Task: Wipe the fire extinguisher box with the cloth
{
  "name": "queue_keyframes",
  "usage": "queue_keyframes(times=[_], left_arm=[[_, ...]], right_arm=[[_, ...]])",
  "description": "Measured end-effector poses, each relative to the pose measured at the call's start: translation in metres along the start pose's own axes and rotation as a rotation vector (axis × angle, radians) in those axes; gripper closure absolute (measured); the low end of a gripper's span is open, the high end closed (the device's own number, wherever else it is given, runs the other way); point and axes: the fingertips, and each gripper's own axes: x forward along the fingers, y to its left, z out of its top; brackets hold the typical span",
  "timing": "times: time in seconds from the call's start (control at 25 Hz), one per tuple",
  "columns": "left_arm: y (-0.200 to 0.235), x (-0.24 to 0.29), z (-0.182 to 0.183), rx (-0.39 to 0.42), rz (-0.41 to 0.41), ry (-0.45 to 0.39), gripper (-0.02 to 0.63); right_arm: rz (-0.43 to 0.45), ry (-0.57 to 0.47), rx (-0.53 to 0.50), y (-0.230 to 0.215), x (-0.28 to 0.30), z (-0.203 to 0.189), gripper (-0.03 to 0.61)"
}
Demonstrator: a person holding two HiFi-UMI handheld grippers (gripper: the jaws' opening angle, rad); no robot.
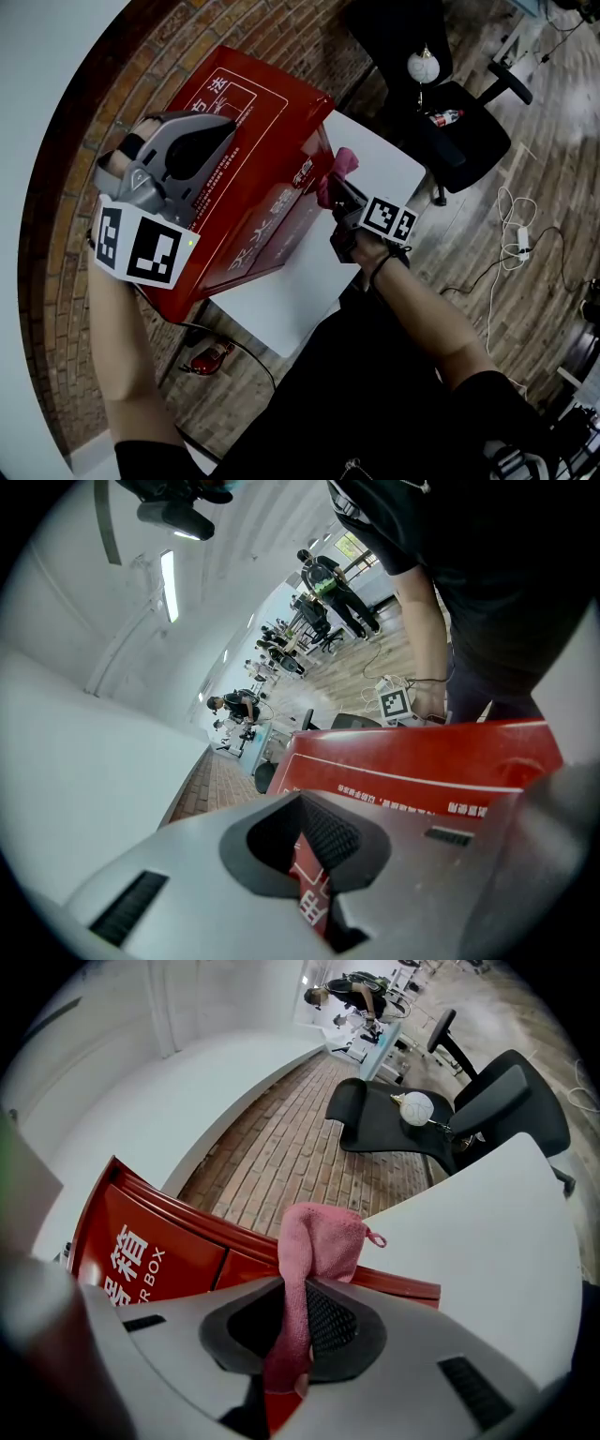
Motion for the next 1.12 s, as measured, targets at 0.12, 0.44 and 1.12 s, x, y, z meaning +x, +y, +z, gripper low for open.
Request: queue_keyframes(times=[0.12,0.44,1.12], left_arm=[[0.0,0.0,0.0,0.0,0.0,0.001,0.595],[0.0,0.0,0.0,-0.001,0.0,0.001,0.595],[0.001,0.001,0.002,0.021,-0.007,-0.002,0.595]], right_arm=[[-0.009,0.01,-0.006,-0.008,0.002,-0.003,0.514],[-0.042,0.027,-0.011,-0.035,0.009,-0.012,0.514],[-0.133,0.097,0.012,-0.118,0.026,-0.04,0.514]])
